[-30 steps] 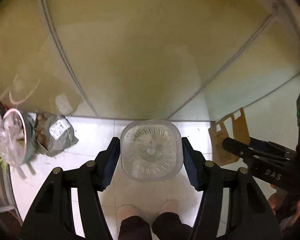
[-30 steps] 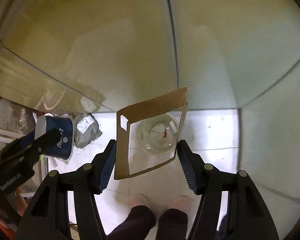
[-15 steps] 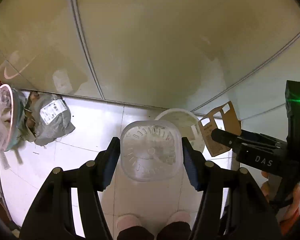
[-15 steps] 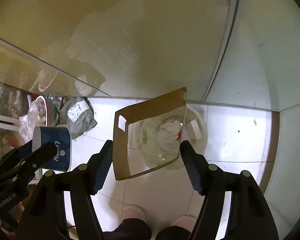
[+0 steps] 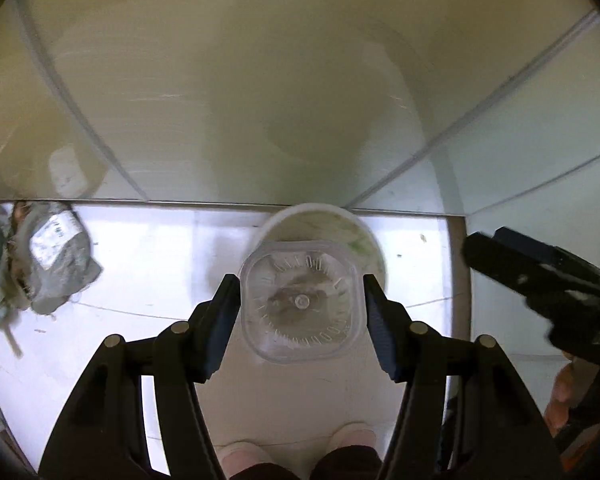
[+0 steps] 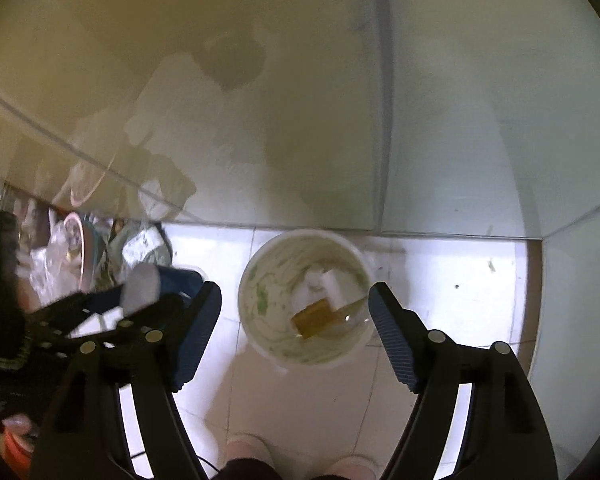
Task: Collect trash
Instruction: 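Open the right tool dropping the cardboard box while the left tool drops the container, then raise both open tools back toward the counter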
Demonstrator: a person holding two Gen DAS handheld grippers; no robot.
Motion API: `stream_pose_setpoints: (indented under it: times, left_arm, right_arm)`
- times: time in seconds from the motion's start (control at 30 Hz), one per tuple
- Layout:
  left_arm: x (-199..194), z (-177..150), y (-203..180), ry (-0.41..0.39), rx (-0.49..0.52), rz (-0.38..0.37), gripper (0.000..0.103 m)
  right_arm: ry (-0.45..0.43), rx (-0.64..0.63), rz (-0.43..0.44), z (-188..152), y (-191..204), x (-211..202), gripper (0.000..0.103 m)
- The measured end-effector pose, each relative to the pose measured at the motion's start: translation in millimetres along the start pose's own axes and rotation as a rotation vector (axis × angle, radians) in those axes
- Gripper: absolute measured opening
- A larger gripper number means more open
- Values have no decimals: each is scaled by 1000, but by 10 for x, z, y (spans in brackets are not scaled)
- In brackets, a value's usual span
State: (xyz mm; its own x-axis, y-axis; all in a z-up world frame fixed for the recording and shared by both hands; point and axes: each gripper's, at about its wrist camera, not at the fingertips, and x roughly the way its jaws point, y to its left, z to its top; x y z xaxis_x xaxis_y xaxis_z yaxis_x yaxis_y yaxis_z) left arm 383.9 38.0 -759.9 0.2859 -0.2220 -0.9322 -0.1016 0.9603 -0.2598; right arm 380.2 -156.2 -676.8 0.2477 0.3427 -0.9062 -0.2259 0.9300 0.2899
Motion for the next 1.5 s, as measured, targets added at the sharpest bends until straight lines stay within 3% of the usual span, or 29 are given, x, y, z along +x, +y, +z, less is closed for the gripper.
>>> stream_pose_setpoints:
  times: [0.27,0.37,0.43,0.7,0.87,1.07,1.33,1.5]
  left_arm:
    - [-21,111,-196,24,20,-10,60]
    - [-196,145,-209,9,23,-21,65]
    - [-292,173,-246,-11,23,-23,74]
    - [-952,295,-462,-49,41,4,75]
    - [-1759,321,-529,-95,46,28,75]
    - [-3086,414,-697,-204,69,58,75]
    - [-4993,485,-938,-420,110,49,75]
    - [-5997,495,-1059,-559,143,33,75]
  right_arm:
    - [-63,21,-27,68,14,-442,73]
    - [-73,13,-33,94,76,-644,73]
    - [-85,13,-28,112,101,-798,73]
    - [-105,25,-27,214,266,-1406,73]
    - [-127,13,-38,367,465,-1988,73]
    - [-209,-25,-51,597,915,-3013,73]
    - [-373,-85,-88,733,1556,-4426,73]
    - [-504,-126,-115,747,1953,-5065,73]
